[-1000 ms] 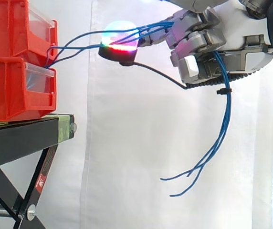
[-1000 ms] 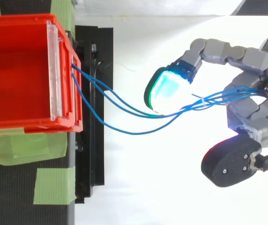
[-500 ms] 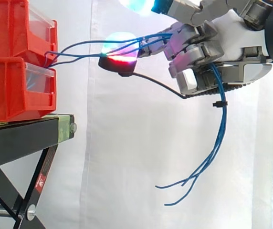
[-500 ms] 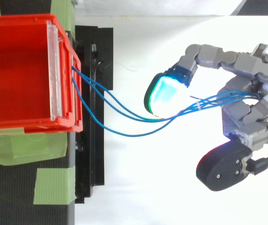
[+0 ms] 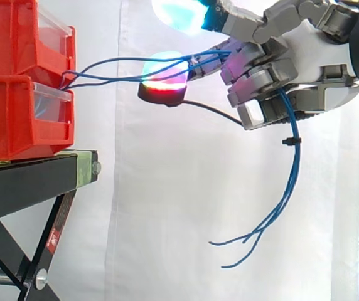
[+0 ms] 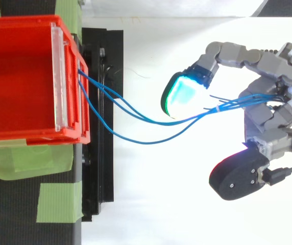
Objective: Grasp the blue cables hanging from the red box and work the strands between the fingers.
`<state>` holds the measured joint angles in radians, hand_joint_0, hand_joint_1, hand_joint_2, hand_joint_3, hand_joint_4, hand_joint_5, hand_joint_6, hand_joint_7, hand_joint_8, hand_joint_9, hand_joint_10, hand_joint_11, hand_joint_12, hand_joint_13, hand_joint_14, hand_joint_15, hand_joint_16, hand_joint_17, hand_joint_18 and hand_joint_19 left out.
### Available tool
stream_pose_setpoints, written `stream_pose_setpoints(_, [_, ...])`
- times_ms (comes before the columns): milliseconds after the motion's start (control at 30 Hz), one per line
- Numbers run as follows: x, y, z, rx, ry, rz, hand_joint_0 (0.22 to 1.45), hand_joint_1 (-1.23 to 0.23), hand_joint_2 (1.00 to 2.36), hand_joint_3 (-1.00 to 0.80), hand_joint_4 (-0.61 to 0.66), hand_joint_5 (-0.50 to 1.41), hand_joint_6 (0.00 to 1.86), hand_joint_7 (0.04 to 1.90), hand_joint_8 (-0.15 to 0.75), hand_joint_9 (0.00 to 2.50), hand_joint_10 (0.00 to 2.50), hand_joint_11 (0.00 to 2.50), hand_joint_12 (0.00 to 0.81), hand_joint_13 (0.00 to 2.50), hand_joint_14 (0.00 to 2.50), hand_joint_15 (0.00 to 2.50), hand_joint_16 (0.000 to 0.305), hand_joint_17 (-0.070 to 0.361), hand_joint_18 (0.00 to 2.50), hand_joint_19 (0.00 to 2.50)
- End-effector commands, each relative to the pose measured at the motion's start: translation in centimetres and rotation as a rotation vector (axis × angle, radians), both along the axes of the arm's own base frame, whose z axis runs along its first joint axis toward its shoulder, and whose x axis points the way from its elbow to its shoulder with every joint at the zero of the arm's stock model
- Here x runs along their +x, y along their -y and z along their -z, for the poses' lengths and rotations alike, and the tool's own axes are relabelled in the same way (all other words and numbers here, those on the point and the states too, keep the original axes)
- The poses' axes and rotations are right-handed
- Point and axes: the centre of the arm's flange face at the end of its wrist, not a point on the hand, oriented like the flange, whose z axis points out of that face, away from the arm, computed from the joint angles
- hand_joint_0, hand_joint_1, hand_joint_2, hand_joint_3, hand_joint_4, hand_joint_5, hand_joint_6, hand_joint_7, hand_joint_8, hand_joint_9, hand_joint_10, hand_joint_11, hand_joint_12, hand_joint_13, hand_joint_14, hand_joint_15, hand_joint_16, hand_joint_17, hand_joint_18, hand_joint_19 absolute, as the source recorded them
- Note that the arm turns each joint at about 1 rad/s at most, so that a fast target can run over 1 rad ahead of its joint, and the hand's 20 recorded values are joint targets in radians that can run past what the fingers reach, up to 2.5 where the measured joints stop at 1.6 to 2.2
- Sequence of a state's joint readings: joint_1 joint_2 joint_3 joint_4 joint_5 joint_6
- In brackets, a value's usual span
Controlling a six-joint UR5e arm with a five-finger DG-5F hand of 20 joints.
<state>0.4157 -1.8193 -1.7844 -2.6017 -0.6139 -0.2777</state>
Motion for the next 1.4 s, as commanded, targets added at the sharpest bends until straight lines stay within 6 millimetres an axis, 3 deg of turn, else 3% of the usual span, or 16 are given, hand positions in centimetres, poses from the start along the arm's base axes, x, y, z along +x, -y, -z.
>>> stream_pose_setpoints(0, [-0.06,0.1,-0.01,-0.004,-0.003,0.013,0.93,-0.8,1.0,-0.99,0.28,0.14,0.18,1.37,0.478,1.74,2.5,2.5,0.586,1.94,2.5,1.6,0.255,0.191,2.5,0.58])
stream_pose_setpoints(200, [-0.02,0.04,-0.05,-0.003,0.002,0.018,1.0,-0.79,1.01,-0.86,0.28,0.12,0.39,1.31,0.478,1.74,2.5,2.5,0.586,1.94,2.5,1.6,0.255,0.191,2.5,0.58])
stream_pose_setpoints(267, [0.04,-0.16,-0.1,-0.005,0.006,0.015,1.02,-0.79,1.01,-0.79,0.26,0.13,0.36,1.36,0.478,1.74,2.5,2.5,0.586,1.94,2.5,1.6,0.255,0.191,2.5,0.58])
stream_pose_setpoints(400, [0.09,-0.36,-0.14,-0.007,0.009,0.012,1.08,-0.79,1.01,-0.67,0.26,0.1,0.47,1.32,0.478,1.74,2.5,2.5,0.586,1.94,2.5,1.6,0.255,0.191,2.5,0.58])
stream_pose_setpoints(633, [0.07,-0.33,-0.15,-0.005,0.01,0.017,1.08,-0.8,1.01,-0.74,0.26,0.06,0.54,1.29,0.478,1.74,2.5,2.5,0.586,1.94,2.5,1.6,0.255,0.191,2.5,0.58])
stream_pose_setpoints(733, [0.07,-0.33,-0.15,-0.004,0.011,0.017,1.1,-0.8,1.01,-0.72,0.25,0.03,0.65,1.22,0.478,1.74,2.5,2.5,0.586,1.94,2.5,1.6,0.255,0.191,2.5,0.58])
stream_pose_setpoints(900, [0.07,-0.33,-0.15,-0.003,0.012,0.016,1.23,-0.71,1.02,-0.33,0.24,0.08,0.72,1.23,0.478,1.74,2.5,2.5,0.586,1.94,2.5,1.6,0.255,0.191,2.5,0.58])
stream_pose_setpoints(1067, [0.07,-0.33,-0.15,-0.002,0.013,0.016,1.24,-0.68,1.02,-0.19,0.24,0.12,0.74,1.22,0.478,1.74,2.5,2.5,0.586,1.94,2.5,1.6,0.255,0.191,2.5,0.58])
stream_pose_setpoints(1300, [0.07,-0.33,-0.15,0.001,0.014,0.016,1.0,-0.67,1.02,-0.18,0.25,0.12,0.63,1.29,0.478,1.74,2.5,2.5,0.586,1.94,2.5,1.6,0.255,0.191,2.5,0.58])
stream_pose_setpoints(1367, [0.07,-0.33,-0.15,0.001,0.014,0.016,0.9,-0.63,1.01,-0.26,0.28,0.12,0.59,1.28,0.478,1.74,2.5,2.5,0.586,1.94,2.5,1.6,0.255,0.191,2.5,0.58])
